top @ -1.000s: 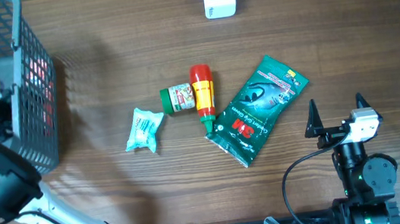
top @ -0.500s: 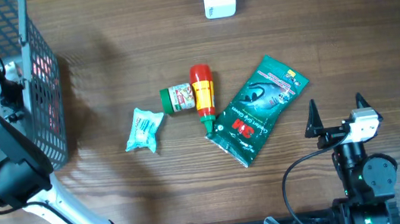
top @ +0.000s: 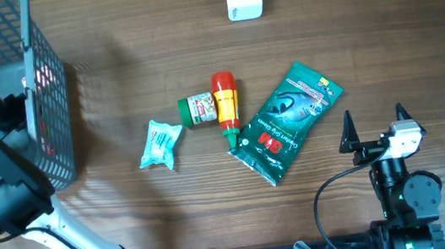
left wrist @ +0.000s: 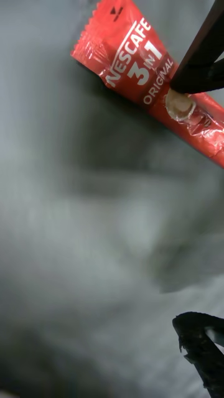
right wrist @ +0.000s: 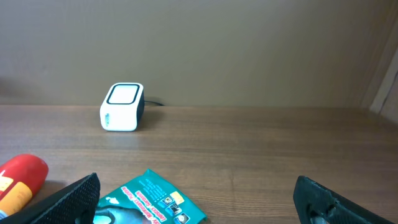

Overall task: Scan the item barcode
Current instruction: 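Reach left gripper into the basket and grasp the red Nescafe stick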

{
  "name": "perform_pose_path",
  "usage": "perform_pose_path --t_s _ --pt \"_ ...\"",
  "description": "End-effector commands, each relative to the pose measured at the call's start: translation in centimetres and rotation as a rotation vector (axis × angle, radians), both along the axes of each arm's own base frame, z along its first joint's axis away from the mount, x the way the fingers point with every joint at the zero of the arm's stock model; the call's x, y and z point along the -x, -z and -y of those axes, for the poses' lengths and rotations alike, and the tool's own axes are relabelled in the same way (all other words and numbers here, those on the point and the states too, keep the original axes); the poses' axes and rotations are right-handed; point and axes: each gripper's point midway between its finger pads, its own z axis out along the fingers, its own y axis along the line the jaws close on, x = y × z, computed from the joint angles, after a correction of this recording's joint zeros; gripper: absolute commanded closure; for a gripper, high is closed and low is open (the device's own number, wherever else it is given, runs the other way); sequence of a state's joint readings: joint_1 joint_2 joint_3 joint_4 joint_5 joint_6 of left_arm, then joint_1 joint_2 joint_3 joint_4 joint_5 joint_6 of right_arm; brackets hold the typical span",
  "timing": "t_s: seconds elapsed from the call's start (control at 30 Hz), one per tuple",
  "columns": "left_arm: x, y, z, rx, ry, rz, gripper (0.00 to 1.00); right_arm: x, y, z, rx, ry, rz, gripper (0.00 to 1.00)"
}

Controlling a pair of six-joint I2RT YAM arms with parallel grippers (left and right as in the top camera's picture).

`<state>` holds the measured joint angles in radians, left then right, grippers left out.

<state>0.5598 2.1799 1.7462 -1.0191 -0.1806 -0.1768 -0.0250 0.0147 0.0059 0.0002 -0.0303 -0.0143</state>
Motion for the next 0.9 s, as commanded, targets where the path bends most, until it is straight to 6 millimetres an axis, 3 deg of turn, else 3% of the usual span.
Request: perform_pose_path --t_s 0.0,0.03,0.1,0.23,0.3,0.37,0.43,0.87 --pt "2.2 0.0 -1.8 -0.051 -0.211 -0.016 0.06 0.0 -0.1 -0.4 0.012 -0.022 0.006 0.00" --pt "2.1 -0.7 -1.8 -0.058 -0.212 -0.003 0.12 0.0 -0.1 -0.4 0.012 -0.022 0.006 0.00" --pt "1.6 -2.5 -1.7 -0.066 -0.210 0.044 0.14 0.0 -0.1 -0.4 0.012 -0.022 0.006 0.00" --pt "0.2 -7.2 -1.3 -0.070 -0.199 0.195 0.00 0.0 -0.1 -0.4 0.012 -0.022 0.006 0.00" --pt "-0.8 -9.2 -0.7 -0.046 -0.184 0.280 0.00 0.0 -0.1 -0.4 0.011 -0.022 0.006 0.00" --pt "-1.3 -9.8 -0.1 -0.015 -0.172 0.318 0.00 0.0 -0.1 -0.4 0.012 -0.022 0.006 0.00" --pt "-1.2 -9.2 0.3 0.010 -0.168 0.309 0.00 0.0 -0.1 -0.4 0.012 -0.022 0.006 0.00" --pt "1.0 -0.1 2.9 0.119 -0.132 0.088 0.10 0.0 -0.1 -0.4 0.011 -0.022 0.006 0.00"
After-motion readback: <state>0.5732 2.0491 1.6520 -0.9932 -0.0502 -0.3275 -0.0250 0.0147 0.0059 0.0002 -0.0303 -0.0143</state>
